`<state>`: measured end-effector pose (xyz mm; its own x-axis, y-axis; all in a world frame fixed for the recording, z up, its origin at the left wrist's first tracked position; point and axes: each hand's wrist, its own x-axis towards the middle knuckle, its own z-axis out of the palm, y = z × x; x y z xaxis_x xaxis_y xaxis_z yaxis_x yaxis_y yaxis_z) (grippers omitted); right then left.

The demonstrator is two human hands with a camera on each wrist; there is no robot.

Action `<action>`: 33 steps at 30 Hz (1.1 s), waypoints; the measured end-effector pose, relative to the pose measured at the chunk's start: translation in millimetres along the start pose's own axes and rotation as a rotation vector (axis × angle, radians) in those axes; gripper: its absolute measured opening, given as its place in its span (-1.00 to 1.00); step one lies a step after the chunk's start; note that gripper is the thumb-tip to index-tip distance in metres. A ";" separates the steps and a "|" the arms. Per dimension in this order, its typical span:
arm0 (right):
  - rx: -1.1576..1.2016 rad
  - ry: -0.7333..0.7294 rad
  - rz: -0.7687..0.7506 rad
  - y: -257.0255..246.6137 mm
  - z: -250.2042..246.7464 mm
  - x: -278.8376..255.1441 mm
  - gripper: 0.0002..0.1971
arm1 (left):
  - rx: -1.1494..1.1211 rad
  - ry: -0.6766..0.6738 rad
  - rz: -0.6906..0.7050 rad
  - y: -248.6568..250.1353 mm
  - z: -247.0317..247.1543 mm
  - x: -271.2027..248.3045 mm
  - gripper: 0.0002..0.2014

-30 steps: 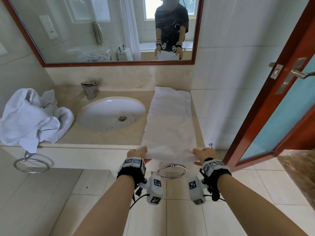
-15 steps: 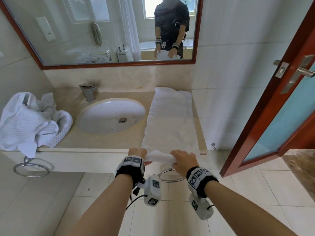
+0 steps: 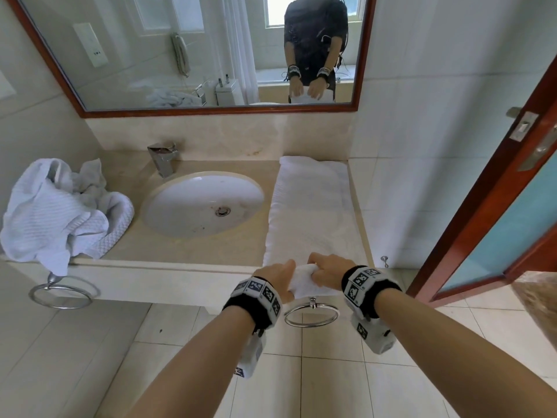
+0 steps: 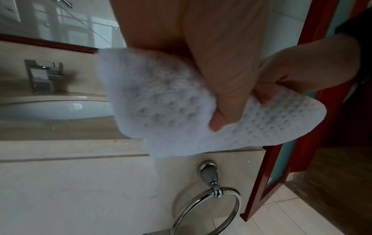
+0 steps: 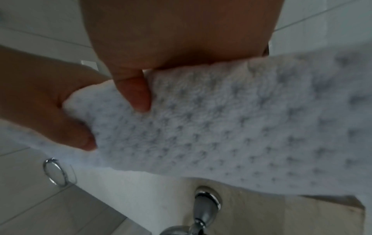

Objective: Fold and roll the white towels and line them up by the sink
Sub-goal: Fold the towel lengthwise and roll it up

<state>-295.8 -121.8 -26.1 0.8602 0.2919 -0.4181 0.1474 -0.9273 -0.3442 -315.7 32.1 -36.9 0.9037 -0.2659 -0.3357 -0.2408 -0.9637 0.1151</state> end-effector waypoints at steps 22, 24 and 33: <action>-0.276 0.356 -0.063 61.1 20.2 8.4 -0.62 | 0.131 -0.014 0.082 23.5 -3.6 46.8 0.00; -0.216 0.351 -0.027 58.3 11.8 12.2 -0.63 | 0.197 0.083 0.087 32.2 4.9 43.1 -0.01; -0.084 0.201 -0.077 70.4 7.5 13.7 -0.33 | 0.069 0.154 0.039 37.2 -10.9 55.3 -0.58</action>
<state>-277.3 -181.3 -62.3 0.9235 0.3179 -0.2148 0.2493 -0.9228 -0.2938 -270.8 -18.3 -41.0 0.9354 -0.3019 -0.1839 -0.2960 -0.9534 0.0591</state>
